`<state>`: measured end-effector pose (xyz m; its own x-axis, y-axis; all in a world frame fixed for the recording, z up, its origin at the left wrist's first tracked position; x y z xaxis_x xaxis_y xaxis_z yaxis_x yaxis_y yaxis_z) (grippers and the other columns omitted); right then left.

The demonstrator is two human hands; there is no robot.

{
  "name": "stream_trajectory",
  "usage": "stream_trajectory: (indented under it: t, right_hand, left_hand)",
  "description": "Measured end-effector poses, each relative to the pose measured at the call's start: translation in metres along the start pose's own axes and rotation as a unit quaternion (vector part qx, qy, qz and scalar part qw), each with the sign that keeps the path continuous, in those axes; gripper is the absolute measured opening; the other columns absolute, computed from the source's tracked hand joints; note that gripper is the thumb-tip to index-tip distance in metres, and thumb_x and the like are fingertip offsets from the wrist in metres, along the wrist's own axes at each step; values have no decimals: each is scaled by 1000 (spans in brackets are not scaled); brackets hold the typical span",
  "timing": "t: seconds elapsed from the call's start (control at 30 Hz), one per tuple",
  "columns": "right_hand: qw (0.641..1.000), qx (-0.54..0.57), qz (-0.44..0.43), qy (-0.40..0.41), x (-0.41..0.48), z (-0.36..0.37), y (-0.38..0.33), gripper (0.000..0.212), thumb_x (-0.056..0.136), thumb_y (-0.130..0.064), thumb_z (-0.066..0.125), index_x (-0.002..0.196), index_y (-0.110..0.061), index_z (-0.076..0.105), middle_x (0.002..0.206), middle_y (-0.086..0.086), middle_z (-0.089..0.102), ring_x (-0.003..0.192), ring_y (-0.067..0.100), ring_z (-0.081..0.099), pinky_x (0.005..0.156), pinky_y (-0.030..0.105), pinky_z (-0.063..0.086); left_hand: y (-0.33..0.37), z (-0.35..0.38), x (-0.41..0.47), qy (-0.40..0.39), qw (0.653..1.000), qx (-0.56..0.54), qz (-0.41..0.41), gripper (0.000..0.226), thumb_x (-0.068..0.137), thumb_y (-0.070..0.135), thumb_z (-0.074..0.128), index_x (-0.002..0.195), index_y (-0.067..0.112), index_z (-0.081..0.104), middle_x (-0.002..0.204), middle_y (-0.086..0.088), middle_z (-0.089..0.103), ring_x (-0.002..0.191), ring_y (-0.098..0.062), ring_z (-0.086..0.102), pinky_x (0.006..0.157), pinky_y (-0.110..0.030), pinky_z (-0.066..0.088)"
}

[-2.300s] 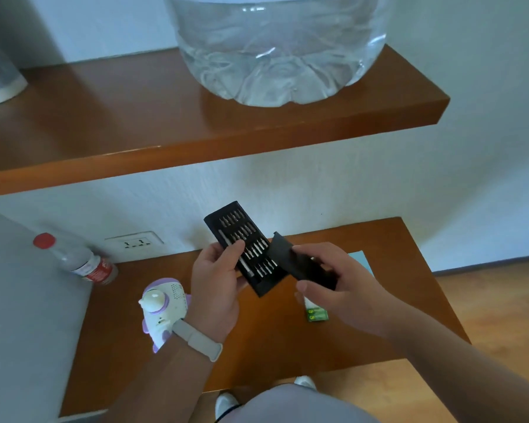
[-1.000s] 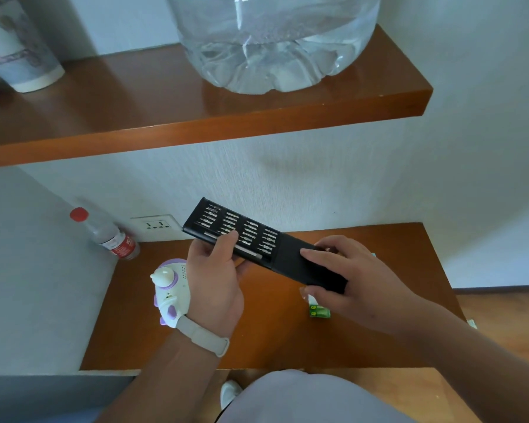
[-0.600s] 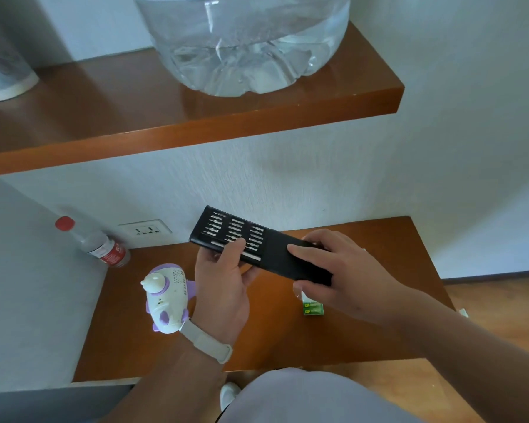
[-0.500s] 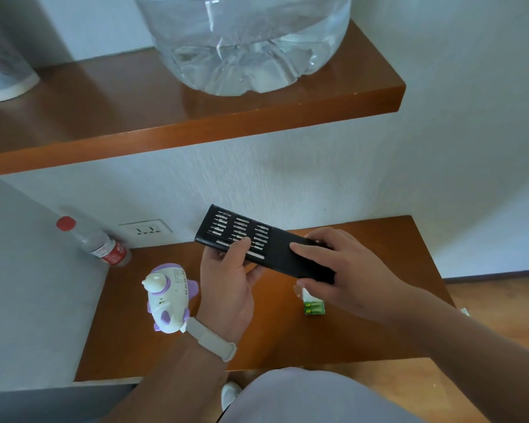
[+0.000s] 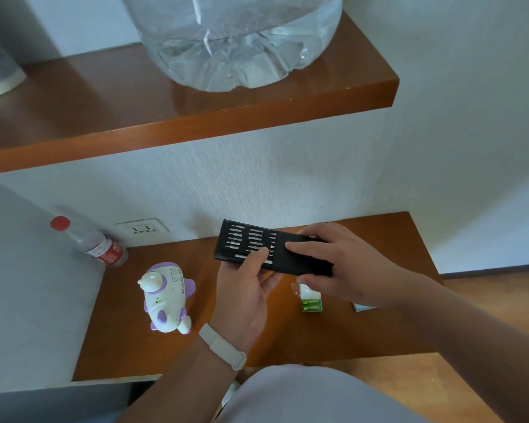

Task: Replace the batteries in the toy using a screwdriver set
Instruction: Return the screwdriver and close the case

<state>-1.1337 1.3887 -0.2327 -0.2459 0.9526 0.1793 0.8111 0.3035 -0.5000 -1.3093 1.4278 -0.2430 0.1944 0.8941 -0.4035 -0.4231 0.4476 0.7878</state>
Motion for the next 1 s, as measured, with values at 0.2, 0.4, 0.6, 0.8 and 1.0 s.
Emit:
stream_trajectory:
  t: [0.2, 0.4, 0.6, 0.8, 1.0]
  right_hand:
    - [1000, -13, -18, 6, 3, 0, 2, 55, 85, -41, 72, 135, -28, 57, 130, 2, 57, 115, 20, 51, 88, 27, 47]
    - [998, -39, -55, 2, 5, -1, 0, 55, 83, -41, 73, 133, -26, 57, 130, 4, 59, 114, 24, 55, 85, 35, 56]
    - [992, -79, -103, 2, 11, -3, -1, 54, 84, -45, 69, 131, -21, 61, 129, 5, 62, 110, 23, 59, 86, 35, 54]
    - [995, 46, 64, 61, 12, -13, 17, 57, 85, -62, 53, 133, -32, 53, 121, -14, 54, 106, 5, 52, 84, 22, 51]
    - [897, 358, 245, 80, 5, 4, 27, 40, 90, -32, 69, 125, -41, 51, 111, -5, 56, 93, 8, 62, 74, 24, 59]
  left_hand:
    - [5, -11, 6, -15, 999, 37, 9, 55, 82, 7, 70, 135, 10, 54, 122, -18, 70, 108, -33, 71, 66, -30, 62]
    - [30, -39, 18, -18, 989, 140, 42, 42, 91, 3, 68, 125, 22, 54, 100, 1, 77, 100, -25, 75, 67, -32, 63]
    - [37, -47, 22, -46, 954, 286, 73, 36, 92, 11, 70, 112, 39, 62, 99, 12, 72, 100, -19, 74, 69, -33, 63]
    - [46, -59, 25, 0, 956, 275, 100, 33, 91, 6, 69, 114, 29, 60, 94, 14, 72, 99, -14, 73, 62, -27, 61]
    - [53, -66, 21, -7, 966, 236, 107, 33, 90, 3, 67, 109, 31, 62, 97, 9, 72, 101, -18, 73, 62, -29, 61]
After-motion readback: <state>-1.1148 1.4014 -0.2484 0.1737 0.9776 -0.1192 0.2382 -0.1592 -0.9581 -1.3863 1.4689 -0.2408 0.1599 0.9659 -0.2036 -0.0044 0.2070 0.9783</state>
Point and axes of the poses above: each hand's wrist, its own x-axis towards the middle knuckle, its own z-axis out of the palm, y = z × x, the point moved 4 cm from there along x, towards the middle knuckle
